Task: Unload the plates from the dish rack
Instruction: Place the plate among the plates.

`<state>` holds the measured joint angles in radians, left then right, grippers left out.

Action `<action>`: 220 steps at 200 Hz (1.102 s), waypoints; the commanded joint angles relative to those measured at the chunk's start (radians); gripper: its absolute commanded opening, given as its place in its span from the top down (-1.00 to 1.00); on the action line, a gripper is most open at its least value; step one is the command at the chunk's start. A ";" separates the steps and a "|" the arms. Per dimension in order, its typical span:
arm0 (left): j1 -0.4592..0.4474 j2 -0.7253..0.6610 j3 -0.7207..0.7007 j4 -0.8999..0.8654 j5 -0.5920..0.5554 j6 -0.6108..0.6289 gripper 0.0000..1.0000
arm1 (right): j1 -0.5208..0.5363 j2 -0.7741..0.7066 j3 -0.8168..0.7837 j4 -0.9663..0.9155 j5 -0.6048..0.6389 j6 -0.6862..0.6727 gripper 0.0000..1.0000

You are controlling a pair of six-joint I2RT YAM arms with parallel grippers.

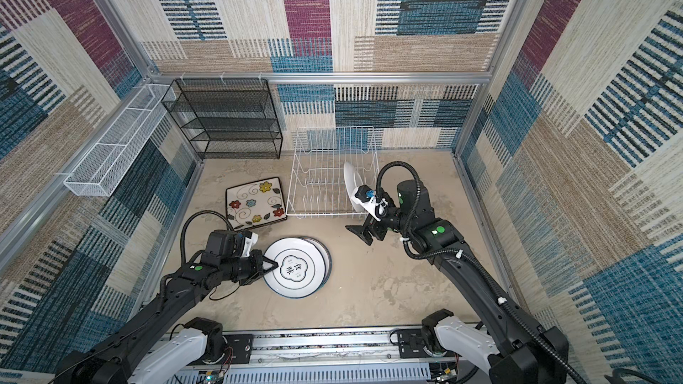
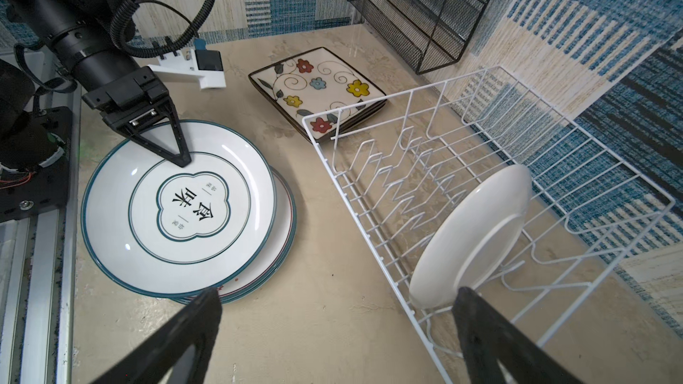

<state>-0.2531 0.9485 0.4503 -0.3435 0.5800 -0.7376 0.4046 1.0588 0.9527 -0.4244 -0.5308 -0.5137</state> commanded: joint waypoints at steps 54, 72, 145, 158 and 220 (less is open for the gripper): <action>0.001 0.130 -0.016 0.162 0.036 0.027 1.00 | 0.008 0.032 -0.001 0.026 0.039 -0.042 -1.00; 0.000 0.148 -0.010 0.162 0.044 0.032 0.96 | 0.009 0.039 -0.002 0.030 0.038 -0.043 -1.00; 0.000 0.162 0.051 0.006 0.008 0.091 -0.03 | 0.010 0.034 -0.006 0.052 0.055 -0.033 -1.00; 0.000 0.162 0.068 -0.032 -0.032 0.096 -0.12 | 0.011 0.033 -0.006 0.052 0.058 -0.033 -1.00; 0.000 0.175 0.169 -0.194 -0.098 0.147 -0.38 | 0.011 0.005 -0.025 0.070 0.089 -0.024 -1.00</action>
<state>-0.2520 1.1160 0.5892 -0.4526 0.5255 -0.6357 0.4149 1.0801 0.9375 -0.3985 -0.4706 -0.5457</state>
